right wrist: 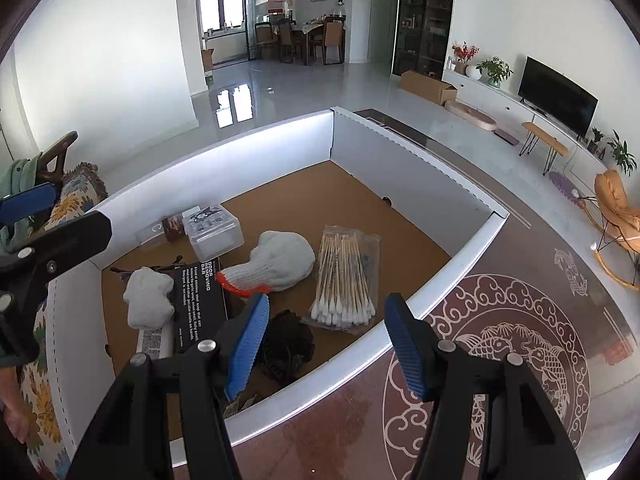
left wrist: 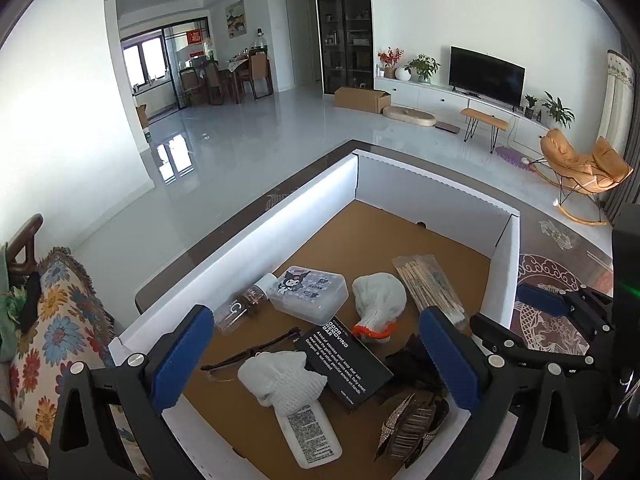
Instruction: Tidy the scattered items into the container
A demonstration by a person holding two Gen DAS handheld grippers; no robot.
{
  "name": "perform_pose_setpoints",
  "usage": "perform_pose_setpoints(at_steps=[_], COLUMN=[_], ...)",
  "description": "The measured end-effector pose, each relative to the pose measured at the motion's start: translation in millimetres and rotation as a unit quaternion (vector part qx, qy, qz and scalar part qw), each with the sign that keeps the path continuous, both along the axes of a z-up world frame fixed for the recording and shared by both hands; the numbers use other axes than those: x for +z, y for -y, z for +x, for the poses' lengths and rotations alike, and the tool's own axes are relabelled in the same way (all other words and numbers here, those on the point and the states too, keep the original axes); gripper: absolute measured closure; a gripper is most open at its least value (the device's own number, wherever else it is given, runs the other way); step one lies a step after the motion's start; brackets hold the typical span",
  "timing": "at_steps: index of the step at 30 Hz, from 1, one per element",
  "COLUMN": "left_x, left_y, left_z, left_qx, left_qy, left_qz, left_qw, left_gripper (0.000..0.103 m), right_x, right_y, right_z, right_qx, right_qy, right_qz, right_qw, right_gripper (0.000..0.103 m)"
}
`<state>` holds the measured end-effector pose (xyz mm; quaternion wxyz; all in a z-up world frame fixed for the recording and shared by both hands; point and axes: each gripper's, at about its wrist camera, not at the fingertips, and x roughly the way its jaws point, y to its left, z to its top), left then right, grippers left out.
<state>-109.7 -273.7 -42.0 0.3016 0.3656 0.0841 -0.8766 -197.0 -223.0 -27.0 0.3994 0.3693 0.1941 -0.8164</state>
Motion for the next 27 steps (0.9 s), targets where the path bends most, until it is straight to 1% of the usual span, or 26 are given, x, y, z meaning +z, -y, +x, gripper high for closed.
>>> perform_pose_setpoints(at_steps=[7, 13, 19, 23, 25, 27], left_x=[-0.1, -0.8, 4.1, 13.8, 19.5, 22.3], left_y=[-13.0, -25.2, -31.3, -40.8, -44.5, -45.9], left_z=[1.6, 1.8, 11.3, 22.2, 28.7, 33.2], left_qx=[-0.004, -0.008, 0.008, 0.013, 0.013, 0.007], left_qy=[0.0, 0.003, -0.004, -0.005, -0.012, -0.015], left_qz=[-0.005, -0.012, 0.002, -0.005, 0.004, 0.026], left_qw=[1.0, 0.9999, 1.0, 0.9999, 0.9998, 0.9995], left_gripper=[0.0, 0.0, 0.0, 0.0, 0.0, 0.0], right_x=[7.4, 12.4, 19.2, 26.0, 29.3, 32.1], right_y=[-7.7, -22.2, -32.5, -36.3, -39.2, -41.8], right_z=[12.5, 15.6, 17.9, 21.4, 24.8, 29.3], right_qx=[0.005, -0.004, -0.008, -0.006, -0.008, -0.011], right_qy=[-0.008, -0.017, -0.011, 0.002, 0.007, 0.009], right_qz=[-0.01, -0.014, -0.025, -0.034, -0.037, -0.035], right_qw=[1.0, 1.0, 1.0, 0.999, 0.999, 0.999], right_gripper=[0.042, 0.042, 0.042, 0.042, 0.042, 0.042])
